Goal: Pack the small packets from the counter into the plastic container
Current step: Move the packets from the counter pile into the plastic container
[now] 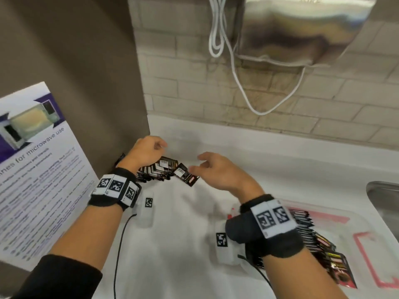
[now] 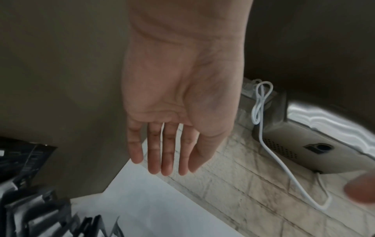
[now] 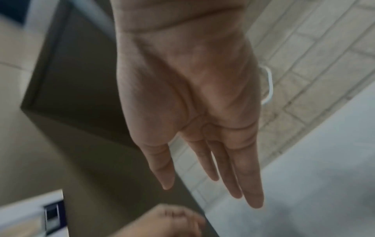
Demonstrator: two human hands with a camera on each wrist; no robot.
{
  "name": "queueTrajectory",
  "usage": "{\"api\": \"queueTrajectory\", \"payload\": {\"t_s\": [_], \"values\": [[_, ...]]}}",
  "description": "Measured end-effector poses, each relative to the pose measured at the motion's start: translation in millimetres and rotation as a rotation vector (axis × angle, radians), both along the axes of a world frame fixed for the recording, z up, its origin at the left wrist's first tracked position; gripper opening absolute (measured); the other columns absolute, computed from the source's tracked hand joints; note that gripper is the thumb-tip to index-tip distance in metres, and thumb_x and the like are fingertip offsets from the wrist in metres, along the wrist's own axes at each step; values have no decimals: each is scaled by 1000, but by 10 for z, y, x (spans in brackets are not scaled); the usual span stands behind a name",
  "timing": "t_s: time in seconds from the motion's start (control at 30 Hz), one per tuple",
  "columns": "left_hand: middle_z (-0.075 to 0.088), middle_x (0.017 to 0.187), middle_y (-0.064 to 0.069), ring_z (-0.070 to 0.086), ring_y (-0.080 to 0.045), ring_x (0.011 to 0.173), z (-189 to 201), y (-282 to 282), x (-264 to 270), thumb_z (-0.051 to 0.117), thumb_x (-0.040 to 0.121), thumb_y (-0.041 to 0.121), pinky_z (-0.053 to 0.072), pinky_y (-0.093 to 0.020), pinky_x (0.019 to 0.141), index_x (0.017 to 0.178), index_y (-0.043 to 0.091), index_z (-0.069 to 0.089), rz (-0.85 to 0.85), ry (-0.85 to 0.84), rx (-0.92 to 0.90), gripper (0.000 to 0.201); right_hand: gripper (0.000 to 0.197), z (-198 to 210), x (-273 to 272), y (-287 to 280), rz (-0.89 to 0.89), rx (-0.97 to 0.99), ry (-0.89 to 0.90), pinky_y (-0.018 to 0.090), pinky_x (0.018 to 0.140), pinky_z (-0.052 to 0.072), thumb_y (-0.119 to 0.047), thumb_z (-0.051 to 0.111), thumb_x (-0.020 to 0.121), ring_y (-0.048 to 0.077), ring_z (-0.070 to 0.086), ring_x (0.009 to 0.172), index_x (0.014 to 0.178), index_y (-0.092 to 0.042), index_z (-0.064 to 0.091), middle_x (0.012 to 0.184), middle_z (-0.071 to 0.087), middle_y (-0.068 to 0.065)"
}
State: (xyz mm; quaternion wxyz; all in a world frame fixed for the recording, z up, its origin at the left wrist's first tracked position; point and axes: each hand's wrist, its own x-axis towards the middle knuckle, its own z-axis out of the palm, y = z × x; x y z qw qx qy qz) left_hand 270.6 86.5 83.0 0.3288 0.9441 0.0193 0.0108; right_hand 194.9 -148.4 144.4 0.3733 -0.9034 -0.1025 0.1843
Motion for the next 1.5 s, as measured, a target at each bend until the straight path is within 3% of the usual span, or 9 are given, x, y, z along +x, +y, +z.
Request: {"api": "queueTrajectory", "payload": {"t_s": [0.17,0.33,0.47,0.67,0.87,0.97,1.13,1.3,1.5], "values": [[61,121,-8,58,-26,116,-155,171,297,62,92,15,45,-33,101,124,17,65,-86,93,124,32,51,-688,320,464,-19,-74,83,30,83,44,-33,61,93,23,55,106,137,-13,43,128,56,10],[30,153,-5,25,-31,142,-375,123,477,82,72,42,29,-53,115,152,34,29,-336,245,491,96,67,-1283,572,643,-133,-244,-34,38,119,19,-32,59,91,33,22,143,146,-7,31,148,34,13],[15,162,-8,12,-35,148,-560,52,571,89,58,48,16,-56,116,156,37,13,-454,331,683,124,81,-1528,690,668,-184,-265,-116,43,123,13,-34,62,91,31,-3,151,153,-7,17,163,12,10],[36,152,-6,30,-31,139,-824,-27,624,80,71,48,24,-53,112,154,28,23,-470,294,696,102,77,-1735,771,655,-179,-254,-126,42,120,20,-33,63,92,33,10,150,152,-5,23,156,30,11],[56,122,-6,50,-28,117,-860,-49,614,69,85,41,37,-46,99,131,18,49,-511,180,683,55,46,-1805,720,667,-258,-307,-225,38,97,42,-31,62,88,29,40,119,129,-13,55,127,48,8],[55,109,-3,52,-25,106,-847,-5,634,70,86,39,44,-41,91,120,18,54,-519,163,609,43,45,-1779,703,630,-332,-258,-200,38,95,43,-38,64,87,29,43,115,125,-14,59,121,52,8],[60,92,1,57,-19,85,-739,77,705,68,89,41,45,-32,69,94,25,57,-484,136,381,21,61,-1658,646,608,-472,237,-179,33,101,43,-42,56,97,26,55,113,146,-11,37,128,50,12],[65,79,6,61,-13,71,-469,15,645,63,93,46,43,-26,59,87,29,60,-362,84,54,18,61,-1488,561,614,-531,562,-122,32,84,55,-42,48,101,21,67,83,150,-15,25,87,62,2],[58,55,14,52,1,46,-177,-407,334,59,100,30,39,-11,46,92,12,63,-423,120,-535,19,67,-1176,541,524,-514,819,-179,34,83,60,-41,56,97,23,71,90,153,-27,22,116,58,14]]}}
